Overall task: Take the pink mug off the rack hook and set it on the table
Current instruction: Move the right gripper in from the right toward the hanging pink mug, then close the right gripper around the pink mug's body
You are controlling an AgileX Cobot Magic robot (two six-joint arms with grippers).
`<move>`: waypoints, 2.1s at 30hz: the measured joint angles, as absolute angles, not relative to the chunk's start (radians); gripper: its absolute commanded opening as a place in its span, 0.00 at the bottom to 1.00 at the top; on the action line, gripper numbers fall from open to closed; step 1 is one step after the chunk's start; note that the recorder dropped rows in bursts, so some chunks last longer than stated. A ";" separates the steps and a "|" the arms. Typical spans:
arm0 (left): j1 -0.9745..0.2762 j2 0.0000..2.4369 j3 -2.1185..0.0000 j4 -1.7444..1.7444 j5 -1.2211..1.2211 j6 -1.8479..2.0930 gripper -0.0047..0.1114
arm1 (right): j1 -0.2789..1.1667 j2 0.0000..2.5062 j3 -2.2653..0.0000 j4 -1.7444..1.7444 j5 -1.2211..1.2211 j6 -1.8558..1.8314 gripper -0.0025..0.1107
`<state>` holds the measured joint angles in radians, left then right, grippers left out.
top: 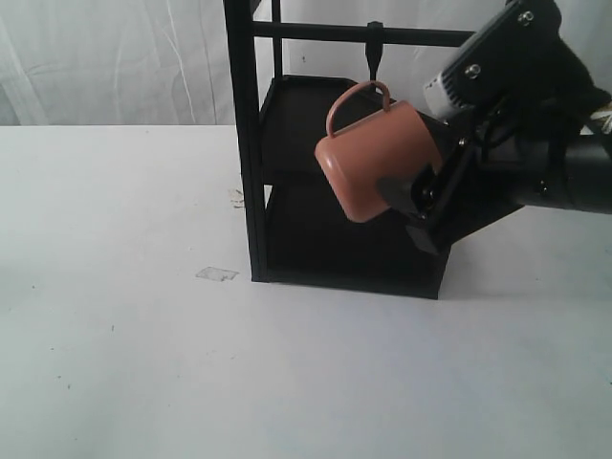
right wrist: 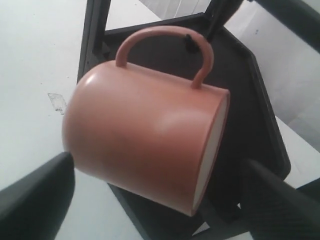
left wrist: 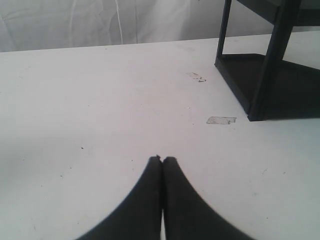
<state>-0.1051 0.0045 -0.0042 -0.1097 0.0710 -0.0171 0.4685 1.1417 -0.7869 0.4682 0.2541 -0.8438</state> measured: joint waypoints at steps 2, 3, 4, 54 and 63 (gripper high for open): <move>-0.105 0.004 -0.004 -0.110 0.071 -0.017 0.04 | 0.468 1.155 -0.787 0.489 0.253 -0.878 0.74; -0.105 0.004 -0.004 -0.110 0.071 -0.017 0.04 | 0.468 1.164 -0.787 0.512 0.253 -0.904 0.74; -0.105 0.004 -0.004 -0.110 0.071 -0.017 0.04 | 0.468 1.170 -0.787 0.534 0.253 -0.927 0.74; -0.105 0.004 -0.004 -0.110 0.071 -0.017 0.04 | 0.468 1.389 -0.865 1.307 0.357 -1.611 0.52; -0.105 0.004 -0.004 -0.110 0.071 -0.017 0.04 | 0.470 1.389 -0.865 1.337 0.314 -1.613 0.09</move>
<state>-0.1051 0.0045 -0.0042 -0.1097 0.0710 -0.0171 0.4701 1.3890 -0.8647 1.3369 0.3137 -1.6131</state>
